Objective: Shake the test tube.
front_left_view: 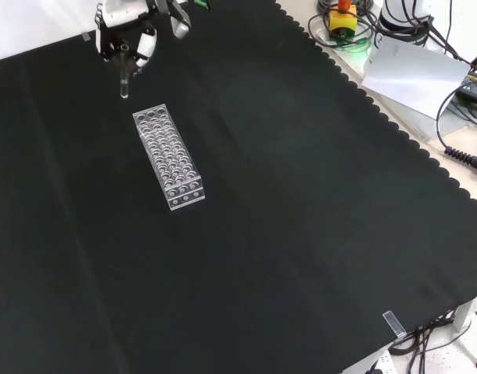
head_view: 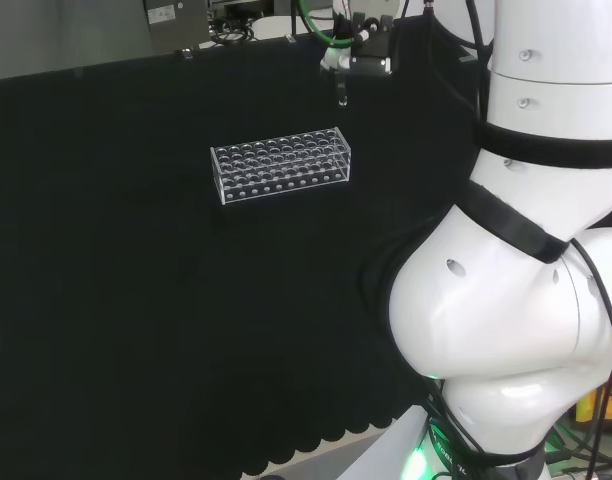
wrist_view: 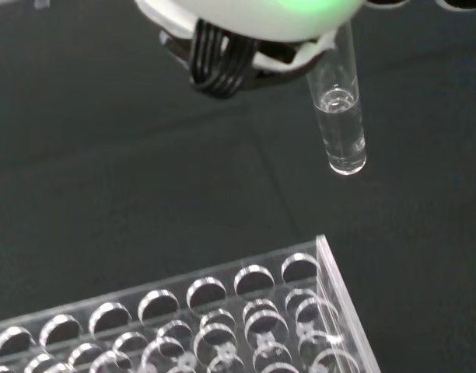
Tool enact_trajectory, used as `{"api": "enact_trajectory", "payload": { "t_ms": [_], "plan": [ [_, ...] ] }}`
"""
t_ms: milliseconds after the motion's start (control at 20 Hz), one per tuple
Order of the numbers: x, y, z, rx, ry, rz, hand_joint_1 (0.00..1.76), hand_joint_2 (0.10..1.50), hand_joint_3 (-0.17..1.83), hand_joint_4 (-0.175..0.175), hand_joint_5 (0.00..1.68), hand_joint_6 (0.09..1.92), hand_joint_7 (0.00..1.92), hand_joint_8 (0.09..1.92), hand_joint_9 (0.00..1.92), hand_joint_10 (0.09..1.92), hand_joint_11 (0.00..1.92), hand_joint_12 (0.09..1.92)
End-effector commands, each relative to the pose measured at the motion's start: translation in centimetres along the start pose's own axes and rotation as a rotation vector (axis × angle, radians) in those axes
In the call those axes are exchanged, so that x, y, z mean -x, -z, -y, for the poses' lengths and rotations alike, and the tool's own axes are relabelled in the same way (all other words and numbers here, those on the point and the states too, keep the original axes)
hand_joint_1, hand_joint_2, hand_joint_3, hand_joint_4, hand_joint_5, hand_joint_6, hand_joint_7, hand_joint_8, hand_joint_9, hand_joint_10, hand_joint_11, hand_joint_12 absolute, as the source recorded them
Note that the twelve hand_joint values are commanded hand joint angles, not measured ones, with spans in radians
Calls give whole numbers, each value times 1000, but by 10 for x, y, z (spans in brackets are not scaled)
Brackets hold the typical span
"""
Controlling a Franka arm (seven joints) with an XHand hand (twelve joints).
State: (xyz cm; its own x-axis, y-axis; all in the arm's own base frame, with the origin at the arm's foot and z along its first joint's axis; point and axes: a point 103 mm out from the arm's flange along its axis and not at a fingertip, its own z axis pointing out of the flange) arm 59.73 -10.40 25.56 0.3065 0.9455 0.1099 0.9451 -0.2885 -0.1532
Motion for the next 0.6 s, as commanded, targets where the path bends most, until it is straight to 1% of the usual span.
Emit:
{"api": "enact_trajectory", "payload": {
  "t_ms": [50,250,450,600],
  "plan": [
    [-3,29,12,20,7,-34,1210,720,578,-175,1231,704,1652,559,1560,550,1270,845],
    [-6,38,24,26,20,-31,1210,719,580,-175,1232,702,1652,562,1561,551,1270,844],
    [-8,39,29,23,31,-37,1210,718,581,-175,1233,701,1651,564,1561,552,1270,842],
    [-25,40,42,23,49,-47,1210,718,582,-175,1233,701,1651,565,1561,552,1270,842]
  ]
}}
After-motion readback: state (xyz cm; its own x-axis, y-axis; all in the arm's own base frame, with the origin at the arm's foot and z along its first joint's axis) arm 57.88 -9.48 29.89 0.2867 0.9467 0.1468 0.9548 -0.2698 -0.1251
